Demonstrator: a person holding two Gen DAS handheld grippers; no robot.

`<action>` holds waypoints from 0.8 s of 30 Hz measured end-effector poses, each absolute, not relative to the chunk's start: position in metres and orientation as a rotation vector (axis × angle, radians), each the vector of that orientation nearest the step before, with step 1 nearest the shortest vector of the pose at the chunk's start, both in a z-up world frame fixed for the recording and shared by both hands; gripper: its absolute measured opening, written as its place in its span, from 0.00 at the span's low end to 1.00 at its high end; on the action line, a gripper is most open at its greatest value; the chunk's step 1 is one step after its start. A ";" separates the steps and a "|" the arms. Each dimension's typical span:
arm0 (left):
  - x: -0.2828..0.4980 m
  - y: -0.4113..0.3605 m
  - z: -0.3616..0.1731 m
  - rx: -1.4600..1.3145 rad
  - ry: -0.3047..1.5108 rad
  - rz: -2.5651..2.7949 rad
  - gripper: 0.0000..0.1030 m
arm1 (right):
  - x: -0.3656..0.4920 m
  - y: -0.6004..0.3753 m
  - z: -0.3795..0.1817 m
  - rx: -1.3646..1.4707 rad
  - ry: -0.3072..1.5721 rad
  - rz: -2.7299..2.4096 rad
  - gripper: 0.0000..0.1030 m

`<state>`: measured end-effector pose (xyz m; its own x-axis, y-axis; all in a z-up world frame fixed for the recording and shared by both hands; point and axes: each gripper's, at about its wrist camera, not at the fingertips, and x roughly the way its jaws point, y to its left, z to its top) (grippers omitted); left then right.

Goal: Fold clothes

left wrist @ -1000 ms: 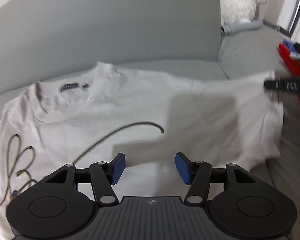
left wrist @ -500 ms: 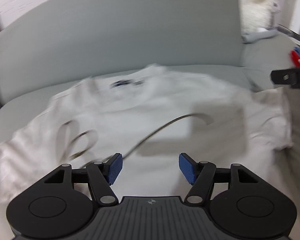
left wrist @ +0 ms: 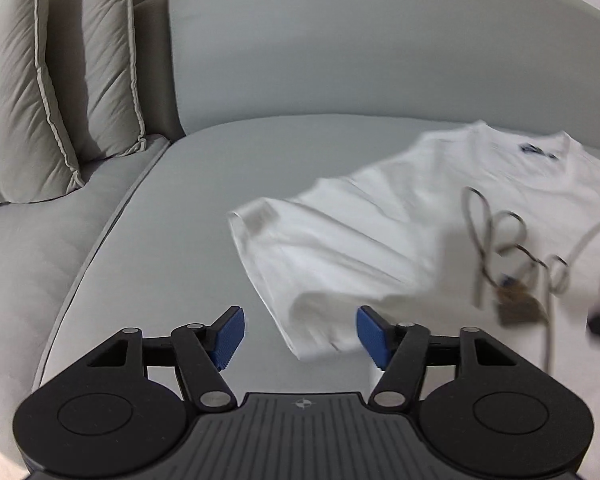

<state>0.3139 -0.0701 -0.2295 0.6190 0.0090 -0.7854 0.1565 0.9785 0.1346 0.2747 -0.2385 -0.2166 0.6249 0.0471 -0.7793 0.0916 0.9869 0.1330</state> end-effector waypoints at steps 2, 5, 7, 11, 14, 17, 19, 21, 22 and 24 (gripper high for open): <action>0.331 -0.054 -0.231 0.178 0.893 -0.061 0.48 | 0.271 -0.221 -0.229 0.176 0.884 0.043 0.37; 0.351 -0.032 -0.232 0.159 0.889 -0.039 0.51 | 0.274 -0.184 -0.234 0.100 0.841 0.187 0.32; 0.364 -0.013 -0.233 0.134 0.892 -0.043 0.61 | 0.283 -0.158 -0.235 0.054 0.821 0.265 0.33; 0.378 -0.001 -0.243 0.126 0.922 -0.070 0.65 | 0.309 -0.105 -0.247 0.022 0.782 0.414 0.40; 0.387 -0.003 -0.252 0.130 0.951 -0.096 0.66 | 0.319 -0.079 -0.255 -0.023 0.784 0.459 0.46; 0.395 -0.010 -0.262 0.140 0.968 -0.106 0.65 | 0.325 -0.061 -0.267 -0.071 0.815 0.487 0.45; 0.399 -0.014 -0.268 0.144 0.976 -0.112 0.65 | 0.327 -0.057 -0.276 -0.087 0.847 0.484 0.41; 0.403 -0.015 -0.270 0.132 0.969 -0.114 0.60 | 0.327 -0.058 -0.282 -0.076 0.854 0.463 0.33; 0.404 -0.016 -0.269 0.129 0.968 -0.122 0.44 | 0.328 -0.059 -0.283 -0.065 0.854 0.452 0.32; 0.407 -0.017 -0.269 0.123 0.971 -0.136 0.10 | 0.329 -0.060 -0.284 -0.063 0.858 0.434 0.17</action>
